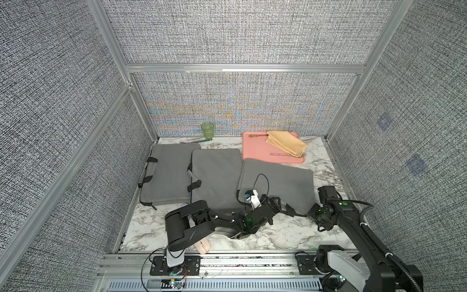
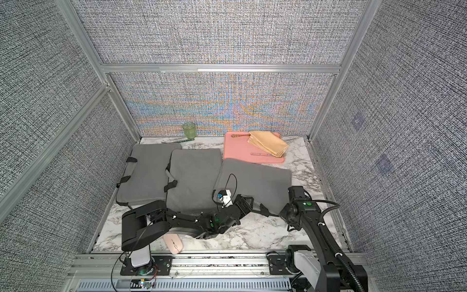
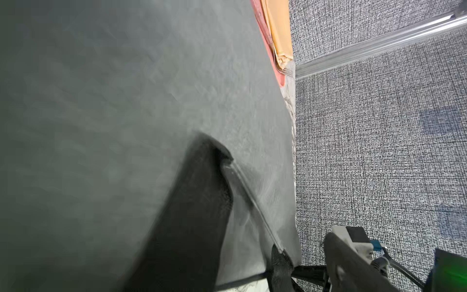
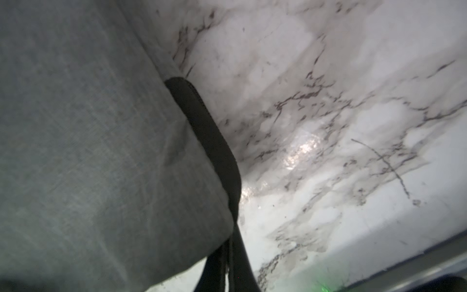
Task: Put the mouse into the laptop bag
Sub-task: Unzip the zipper on the zippered laptop bag.
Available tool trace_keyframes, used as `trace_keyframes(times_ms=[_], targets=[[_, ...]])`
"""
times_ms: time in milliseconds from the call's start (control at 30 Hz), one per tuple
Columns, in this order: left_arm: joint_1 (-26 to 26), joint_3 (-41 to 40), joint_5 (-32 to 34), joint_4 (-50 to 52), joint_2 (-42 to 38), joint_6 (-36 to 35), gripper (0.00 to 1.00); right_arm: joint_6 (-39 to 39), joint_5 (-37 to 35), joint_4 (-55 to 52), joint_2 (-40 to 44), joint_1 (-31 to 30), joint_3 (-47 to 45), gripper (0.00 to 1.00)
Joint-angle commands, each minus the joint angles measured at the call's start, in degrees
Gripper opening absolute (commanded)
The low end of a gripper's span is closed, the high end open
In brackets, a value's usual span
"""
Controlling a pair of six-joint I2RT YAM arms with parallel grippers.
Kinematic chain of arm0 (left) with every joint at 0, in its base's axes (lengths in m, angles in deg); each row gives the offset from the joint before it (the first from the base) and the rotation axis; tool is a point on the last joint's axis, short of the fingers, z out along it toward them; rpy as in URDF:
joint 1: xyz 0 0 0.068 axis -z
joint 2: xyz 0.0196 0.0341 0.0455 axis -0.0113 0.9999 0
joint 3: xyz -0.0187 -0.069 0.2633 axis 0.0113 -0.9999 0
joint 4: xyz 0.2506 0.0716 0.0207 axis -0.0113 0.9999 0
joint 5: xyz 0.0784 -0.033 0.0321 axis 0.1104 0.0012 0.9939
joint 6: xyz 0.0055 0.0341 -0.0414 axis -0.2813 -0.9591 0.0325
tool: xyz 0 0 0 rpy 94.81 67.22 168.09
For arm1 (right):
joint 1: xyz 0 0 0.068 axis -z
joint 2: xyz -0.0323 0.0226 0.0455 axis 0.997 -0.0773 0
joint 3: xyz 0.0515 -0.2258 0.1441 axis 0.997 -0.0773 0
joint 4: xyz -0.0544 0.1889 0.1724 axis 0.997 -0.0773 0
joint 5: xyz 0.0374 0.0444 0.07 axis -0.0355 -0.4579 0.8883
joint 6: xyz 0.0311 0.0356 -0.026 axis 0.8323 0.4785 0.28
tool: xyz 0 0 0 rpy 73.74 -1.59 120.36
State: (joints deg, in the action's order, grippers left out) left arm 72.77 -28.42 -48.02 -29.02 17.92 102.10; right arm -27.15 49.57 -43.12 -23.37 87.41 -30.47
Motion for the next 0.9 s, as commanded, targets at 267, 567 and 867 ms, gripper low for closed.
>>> trace_keyframes(times_ms=[267, 567, 867], targets=[[-5.2, -1.2, -3.5, 35.0, -17.4, -7.7, 0.99, -4.0, 4.9, 6.2, -7.9, 21.1, 3.1, 0.0], [-11.1, 0.6, -19.1, 22.8, -5.3, -13.2, 0.99, -8.1, 8.4, 3.8, -7.1, 24.6, 4.2, 0.0], [-11.1, 10.8, -23.9, 20.5, 2.3, -14.9, 0.18, -9.5, 11.7, 2.4, -2.5, 20.3, 0.1, 0.0]])
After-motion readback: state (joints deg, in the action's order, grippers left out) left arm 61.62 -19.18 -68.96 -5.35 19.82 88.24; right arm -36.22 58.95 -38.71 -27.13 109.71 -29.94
